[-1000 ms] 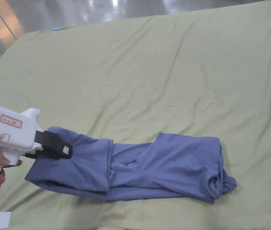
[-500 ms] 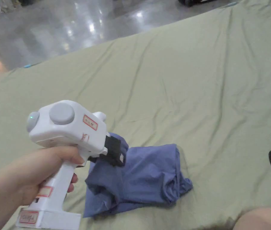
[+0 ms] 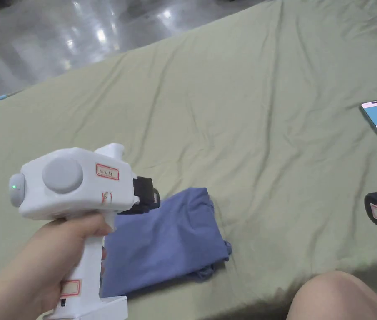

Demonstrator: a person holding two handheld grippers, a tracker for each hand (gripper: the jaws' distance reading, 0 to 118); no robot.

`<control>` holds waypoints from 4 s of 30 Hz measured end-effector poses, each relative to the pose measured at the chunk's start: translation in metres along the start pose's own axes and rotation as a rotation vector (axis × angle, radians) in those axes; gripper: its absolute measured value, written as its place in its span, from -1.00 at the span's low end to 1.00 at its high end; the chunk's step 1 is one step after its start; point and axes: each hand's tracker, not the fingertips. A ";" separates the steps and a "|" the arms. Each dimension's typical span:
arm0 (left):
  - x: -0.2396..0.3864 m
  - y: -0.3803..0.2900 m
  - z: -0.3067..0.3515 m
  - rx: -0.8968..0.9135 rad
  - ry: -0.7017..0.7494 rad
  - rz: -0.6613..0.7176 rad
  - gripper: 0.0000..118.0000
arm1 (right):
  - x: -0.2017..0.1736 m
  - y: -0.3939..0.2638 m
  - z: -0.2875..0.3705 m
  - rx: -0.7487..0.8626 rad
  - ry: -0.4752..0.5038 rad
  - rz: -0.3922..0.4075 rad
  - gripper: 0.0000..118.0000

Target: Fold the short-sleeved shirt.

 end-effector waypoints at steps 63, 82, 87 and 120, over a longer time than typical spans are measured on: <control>-0.212 -0.070 -0.059 -0.073 -0.511 0.360 0.70 | -0.149 0.014 -0.313 -0.724 0.293 -0.009 -1.00; -0.200 -0.089 -0.117 -0.106 -0.842 0.521 -0.66 | -0.142 0.019 -0.312 -0.730 0.317 -0.081 -1.00; -0.191 -0.074 -0.085 -0.084 -0.810 0.405 -0.67 | -0.137 0.031 -0.292 -0.653 0.325 -0.131 -1.00; -0.558 -0.094 0.125 -0.060 -0.188 0.369 0.15 | -0.218 0.058 -0.187 -0.475 0.411 -0.005 -1.00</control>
